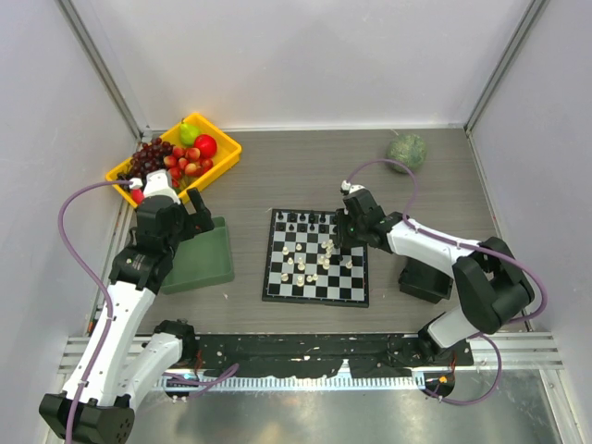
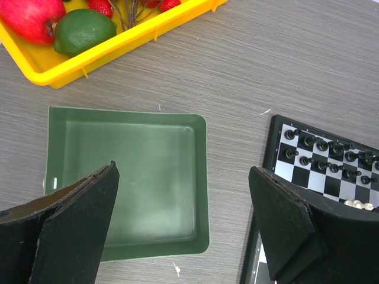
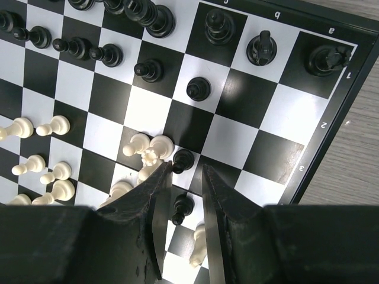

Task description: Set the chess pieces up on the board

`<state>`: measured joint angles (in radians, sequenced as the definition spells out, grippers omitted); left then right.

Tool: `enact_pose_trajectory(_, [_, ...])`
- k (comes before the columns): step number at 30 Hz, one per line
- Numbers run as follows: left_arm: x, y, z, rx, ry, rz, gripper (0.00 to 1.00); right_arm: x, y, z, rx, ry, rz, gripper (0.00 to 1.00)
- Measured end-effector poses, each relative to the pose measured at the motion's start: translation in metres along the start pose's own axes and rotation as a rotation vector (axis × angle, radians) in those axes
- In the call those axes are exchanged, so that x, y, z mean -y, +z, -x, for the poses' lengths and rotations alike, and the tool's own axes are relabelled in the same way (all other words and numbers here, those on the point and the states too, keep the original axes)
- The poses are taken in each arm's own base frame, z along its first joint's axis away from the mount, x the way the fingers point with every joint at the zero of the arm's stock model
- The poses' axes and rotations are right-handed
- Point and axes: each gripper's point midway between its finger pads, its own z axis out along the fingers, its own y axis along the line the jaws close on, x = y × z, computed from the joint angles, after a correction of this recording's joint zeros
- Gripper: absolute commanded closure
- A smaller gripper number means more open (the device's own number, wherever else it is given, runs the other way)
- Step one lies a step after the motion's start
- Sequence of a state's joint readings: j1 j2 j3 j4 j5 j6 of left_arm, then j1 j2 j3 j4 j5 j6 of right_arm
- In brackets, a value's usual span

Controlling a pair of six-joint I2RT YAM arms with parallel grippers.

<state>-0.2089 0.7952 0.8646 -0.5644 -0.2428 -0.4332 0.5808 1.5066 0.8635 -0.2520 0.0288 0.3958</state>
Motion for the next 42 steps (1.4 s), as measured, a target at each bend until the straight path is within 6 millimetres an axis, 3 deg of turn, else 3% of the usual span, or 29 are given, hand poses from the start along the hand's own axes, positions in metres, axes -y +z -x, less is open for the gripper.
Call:
enact_pose_trajectory(7, [0.000, 0.000, 0.000, 0.000, 0.000, 0.000, 0.01, 0.001, 0.009, -0.010, -0.035, -0.004, -0.004, 0.70])
enact_pose_trajectory(17, [0.000, -0.001, 0.001, 0.005, -0.002, -0.001, 0.01, 0.003, 0.011, -0.011, -0.038, -0.011, -0.017, 0.81])
enact_pose_trajectory(22, [-0.001, -0.001, 0.000, 0.003, -0.002, 0.000, 0.01, 0.010, 0.010, -0.006, -0.023, -0.029, -0.061, 0.81])
enact_pose_trajectory(33, [-0.001, -0.001, 0.001, 0.004, -0.002, 0.002, 0.01, 0.020, 0.017, 0.026, 0.030, -0.025, -0.108, 0.82])
enact_pose_trajectory(42, [-0.004, -0.001, 0.002, 0.010, -0.003, 0.009, 0.01, 0.029, 0.029, 0.025, 0.014, -0.013, -0.136, 0.81])
